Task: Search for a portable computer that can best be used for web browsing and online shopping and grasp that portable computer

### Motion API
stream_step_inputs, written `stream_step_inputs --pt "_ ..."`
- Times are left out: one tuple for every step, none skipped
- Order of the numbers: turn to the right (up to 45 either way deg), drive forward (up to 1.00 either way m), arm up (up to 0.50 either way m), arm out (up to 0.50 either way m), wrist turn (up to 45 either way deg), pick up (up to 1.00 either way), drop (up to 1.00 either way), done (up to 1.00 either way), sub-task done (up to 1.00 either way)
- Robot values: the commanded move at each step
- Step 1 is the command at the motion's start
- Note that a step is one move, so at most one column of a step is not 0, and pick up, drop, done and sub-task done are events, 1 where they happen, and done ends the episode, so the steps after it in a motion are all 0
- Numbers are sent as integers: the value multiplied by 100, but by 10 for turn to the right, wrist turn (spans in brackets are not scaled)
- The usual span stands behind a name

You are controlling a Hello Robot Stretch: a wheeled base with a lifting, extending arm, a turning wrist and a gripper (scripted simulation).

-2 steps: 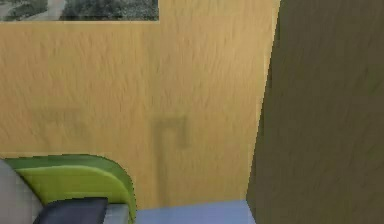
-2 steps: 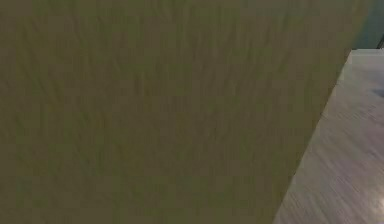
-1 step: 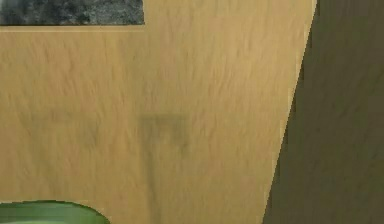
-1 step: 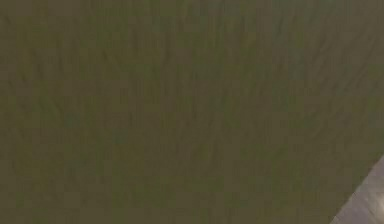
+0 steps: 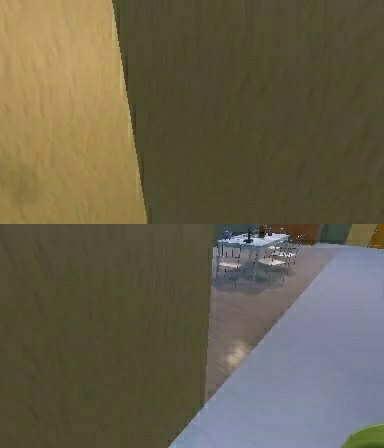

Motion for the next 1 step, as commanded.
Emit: stream_step_inputs --pt "450 0 0 0 0 0 0 0 0"
